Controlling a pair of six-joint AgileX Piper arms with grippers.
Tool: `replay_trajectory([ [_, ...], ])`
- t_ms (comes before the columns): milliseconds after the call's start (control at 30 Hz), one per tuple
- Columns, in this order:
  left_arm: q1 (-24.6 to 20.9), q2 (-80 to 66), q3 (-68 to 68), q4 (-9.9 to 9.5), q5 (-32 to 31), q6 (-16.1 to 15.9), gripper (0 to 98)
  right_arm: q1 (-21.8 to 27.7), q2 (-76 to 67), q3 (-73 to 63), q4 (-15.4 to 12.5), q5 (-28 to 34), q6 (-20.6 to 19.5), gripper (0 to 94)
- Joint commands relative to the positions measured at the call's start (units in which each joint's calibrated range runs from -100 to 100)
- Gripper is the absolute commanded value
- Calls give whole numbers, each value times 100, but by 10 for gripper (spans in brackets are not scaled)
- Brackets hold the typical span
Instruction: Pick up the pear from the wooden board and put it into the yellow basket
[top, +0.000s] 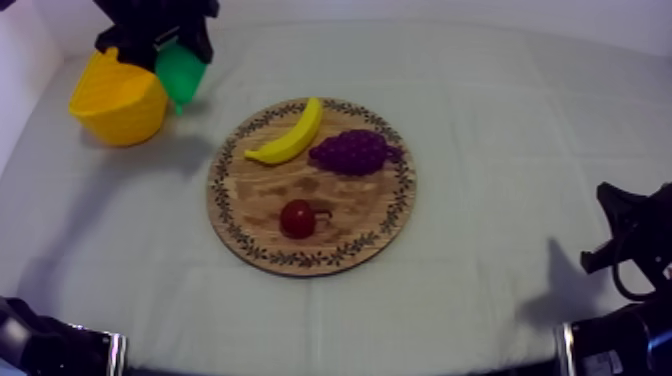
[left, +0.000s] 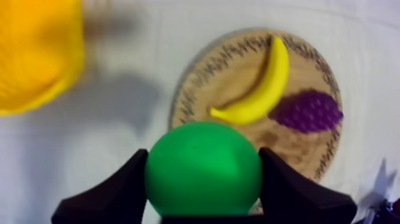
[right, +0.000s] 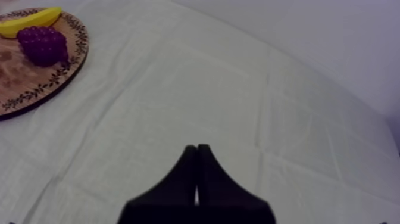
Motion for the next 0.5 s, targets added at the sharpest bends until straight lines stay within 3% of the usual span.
replay_trajectory([
  [0, -296, 120, -398, -122, 65, -185, 467, 1, -3, -2, -2, -1, 2, 2],
  [133, -689, 420, -938, -219, 167, -408, 471, 1, -3, -2, -2, -1, 2, 2],
  [467, -1506, 1231, -2077, -244, 205, -791, 481, 1, -3, -2, -2, -1, 2, 2],
])
